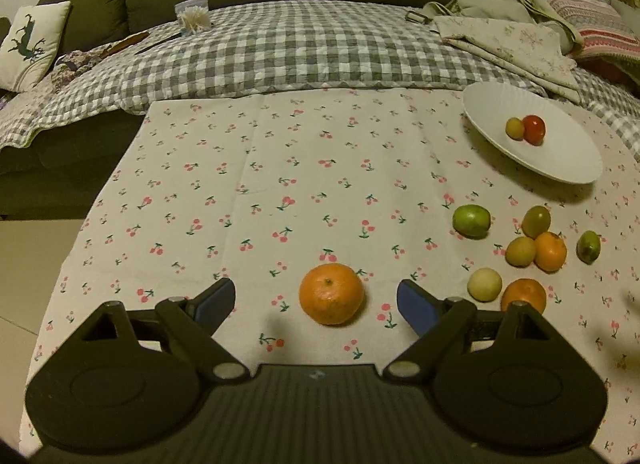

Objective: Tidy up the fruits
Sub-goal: 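Grasp a large orange mandarin with the left tool while the right tool approaches another mandarin, then grasp the second orange mandarin with the right tool while the left tool holds its mandarin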

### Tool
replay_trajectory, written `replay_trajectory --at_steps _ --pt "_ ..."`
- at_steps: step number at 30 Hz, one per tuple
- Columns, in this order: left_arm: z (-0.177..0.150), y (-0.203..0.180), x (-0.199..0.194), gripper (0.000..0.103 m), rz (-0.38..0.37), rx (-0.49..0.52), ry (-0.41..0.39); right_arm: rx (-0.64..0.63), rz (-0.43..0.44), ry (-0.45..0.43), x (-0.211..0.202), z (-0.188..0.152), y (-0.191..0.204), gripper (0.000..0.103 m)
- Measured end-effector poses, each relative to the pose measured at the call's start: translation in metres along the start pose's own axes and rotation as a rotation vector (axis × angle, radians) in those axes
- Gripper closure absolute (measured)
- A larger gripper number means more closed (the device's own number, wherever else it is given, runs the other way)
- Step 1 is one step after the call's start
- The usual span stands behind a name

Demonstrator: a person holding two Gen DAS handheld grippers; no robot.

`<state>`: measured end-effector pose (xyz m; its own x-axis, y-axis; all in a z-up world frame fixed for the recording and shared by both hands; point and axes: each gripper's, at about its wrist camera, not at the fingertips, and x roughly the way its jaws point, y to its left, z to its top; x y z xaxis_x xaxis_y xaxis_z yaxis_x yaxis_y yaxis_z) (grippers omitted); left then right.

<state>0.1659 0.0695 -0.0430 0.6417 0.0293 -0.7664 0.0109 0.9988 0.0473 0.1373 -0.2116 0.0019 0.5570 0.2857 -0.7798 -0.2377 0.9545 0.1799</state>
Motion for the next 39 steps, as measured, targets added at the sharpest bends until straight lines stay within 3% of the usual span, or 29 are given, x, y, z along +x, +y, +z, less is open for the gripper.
replay_trajectory --at_steps 8,14,20,27,39 --pt "-0.001 -0.009 0.014 0.026 -0.011 0.043 0.003 -0.017 -0.002 0.021 0.005 -0.001 0.001 0.027" --pt "-0.003 -0.012 0.025 0.046 -0.036 0.049 0.021 -0.022 -0.01 0.036 0.011 0.0 0.0 0.027" --pt "-0.001 -0.01 0.032 0.063 0.008 0.061 0.002 -0.013 -0.021 0.047 0.018 0.004 -0.009 0.027" --pt "0.001 -0.007 0.034 0.064 0.0 0.061 -0.001 -0.012 -0.059 0.047 0.029 0.007 -0.026 0.028" --pt "0.0 -0.009 0.018 0.065 -0.024 0.024 0.024 -0.169 0.092 0.022 0.063 -0.009 0.023 0.035"
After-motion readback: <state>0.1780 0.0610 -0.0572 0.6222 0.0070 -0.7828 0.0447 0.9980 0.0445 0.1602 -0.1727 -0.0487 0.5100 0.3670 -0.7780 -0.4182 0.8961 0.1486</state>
